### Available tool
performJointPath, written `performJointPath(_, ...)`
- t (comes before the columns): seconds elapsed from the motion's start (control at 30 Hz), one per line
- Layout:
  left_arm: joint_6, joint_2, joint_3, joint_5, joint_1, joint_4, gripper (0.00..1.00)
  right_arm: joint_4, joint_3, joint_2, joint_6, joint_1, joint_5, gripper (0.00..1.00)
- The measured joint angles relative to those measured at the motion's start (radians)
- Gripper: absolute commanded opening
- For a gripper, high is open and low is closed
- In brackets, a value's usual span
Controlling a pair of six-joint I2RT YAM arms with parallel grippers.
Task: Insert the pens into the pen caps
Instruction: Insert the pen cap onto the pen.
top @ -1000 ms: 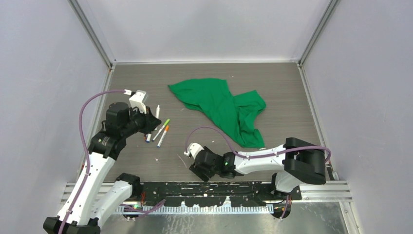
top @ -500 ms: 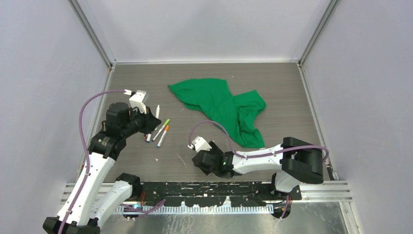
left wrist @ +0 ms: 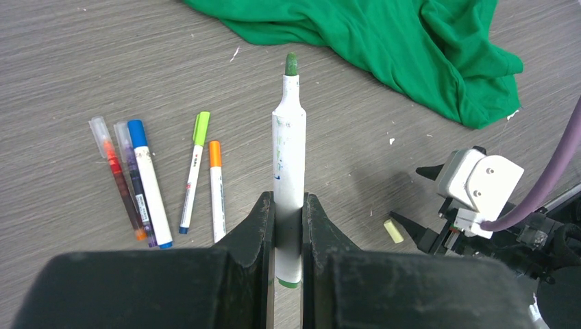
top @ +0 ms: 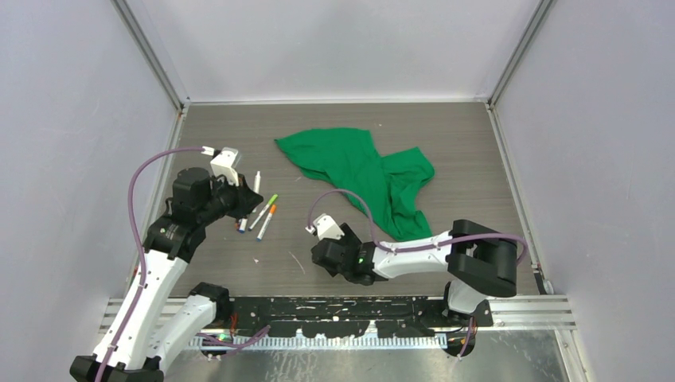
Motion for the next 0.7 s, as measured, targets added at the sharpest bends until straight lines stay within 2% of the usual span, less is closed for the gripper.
performJointPath(0.2, 0.000, -0.003, 0.000, 0.000, -0.002, 0.000, 0.02, -0.158, 0.044, -0.085, 0.113, -0.031, -0.041, 0.64)
performJointPath(0.33, 0.000, -0.009, 0.000, -0.001, -0.006, 0.000, 0.02, -0.256, 0.196, -0.107, 0.240, -0.025, -0.114, 0.54)
performJointPath(0.47, 0.000, -0.011, 0.000, -0.002, -0.011, 0.000, 0.03, -0.344, 0.332, -0.039, 0.401, -0.013, -0.180, 0.47)
performJointPath(0.57, 0.000, -0.016, 0.000, -0.006, -0.016, 0.000, 0.03, -0.419, 0.381, 0.038, 0.496, -0.004, -0.188, 0.41)
performJointPath(0.7, 0.002, -0.024, 0.000, -0.009, -0.027, 0.000, 0.03, -0.518, 0.414, 0.130, 0.571, -0.001, -0.187, 0.38)
